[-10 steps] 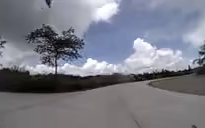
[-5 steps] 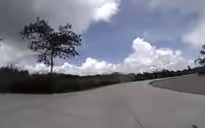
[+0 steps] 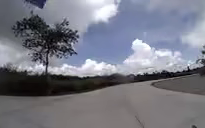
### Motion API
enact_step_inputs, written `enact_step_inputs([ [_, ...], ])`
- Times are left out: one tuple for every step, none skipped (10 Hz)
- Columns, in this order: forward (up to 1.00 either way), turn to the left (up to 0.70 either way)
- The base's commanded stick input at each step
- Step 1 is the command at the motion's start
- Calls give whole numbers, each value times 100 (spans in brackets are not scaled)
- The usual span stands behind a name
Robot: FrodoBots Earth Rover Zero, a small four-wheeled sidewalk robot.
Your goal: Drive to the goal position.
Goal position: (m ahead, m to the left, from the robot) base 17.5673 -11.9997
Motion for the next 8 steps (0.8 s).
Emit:
enact_step_inputs([
  [85,0],
  [85,0],
  [85,0],
  [85,0],
  [85,0],
  [85,0],
  [85,0],
  [85,0],
])
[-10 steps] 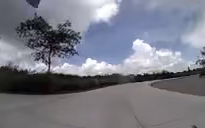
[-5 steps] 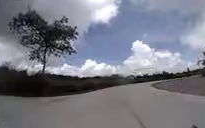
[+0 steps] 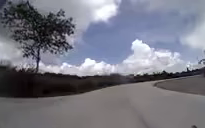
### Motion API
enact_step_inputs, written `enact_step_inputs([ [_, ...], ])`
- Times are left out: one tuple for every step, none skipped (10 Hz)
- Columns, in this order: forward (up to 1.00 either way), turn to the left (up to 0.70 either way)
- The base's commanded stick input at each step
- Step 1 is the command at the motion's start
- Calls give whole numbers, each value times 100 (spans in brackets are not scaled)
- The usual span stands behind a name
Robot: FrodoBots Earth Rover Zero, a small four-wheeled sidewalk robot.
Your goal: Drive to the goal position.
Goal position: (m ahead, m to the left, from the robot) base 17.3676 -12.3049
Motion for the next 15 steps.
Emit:
enact_step_inputs([
  [85,0],
  [85,0],
  [85,0],
  [85,0],
  [85,0],
  [85,0],
  [85,0],
  [85,0],
  [85,0],
  [85,0],
  [85,0],
  [85,0],
  [85,0],
  [85,0],
  [85,0],
])
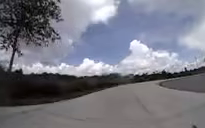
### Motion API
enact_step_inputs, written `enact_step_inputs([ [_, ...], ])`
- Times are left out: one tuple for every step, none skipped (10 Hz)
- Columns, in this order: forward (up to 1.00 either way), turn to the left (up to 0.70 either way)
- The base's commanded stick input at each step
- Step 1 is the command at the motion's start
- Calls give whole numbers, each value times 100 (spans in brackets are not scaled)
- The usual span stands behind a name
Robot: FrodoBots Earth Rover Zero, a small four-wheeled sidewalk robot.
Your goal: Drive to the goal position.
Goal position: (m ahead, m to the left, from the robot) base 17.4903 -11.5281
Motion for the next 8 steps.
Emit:
enact_step_inputs([
  [85,0],
  [85,0],
  [85,0],
  [85,-1],
  [85,-34],
  [85,-34],
  [85,-34],
  [85,-24],
])
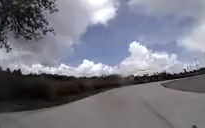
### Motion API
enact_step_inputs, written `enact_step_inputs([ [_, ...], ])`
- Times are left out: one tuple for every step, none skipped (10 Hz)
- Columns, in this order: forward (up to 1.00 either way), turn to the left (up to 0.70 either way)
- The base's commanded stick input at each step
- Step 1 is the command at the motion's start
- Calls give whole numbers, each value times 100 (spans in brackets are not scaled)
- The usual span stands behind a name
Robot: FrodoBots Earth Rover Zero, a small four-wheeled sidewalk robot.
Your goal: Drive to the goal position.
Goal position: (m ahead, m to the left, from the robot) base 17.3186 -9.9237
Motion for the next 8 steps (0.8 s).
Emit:
enact_step_inputs([
  [85,0],
  [85,0],
  [85,0],
  [85,0],
  [85,0],
  [85,0],
  [85,0],
  [85,0],
])
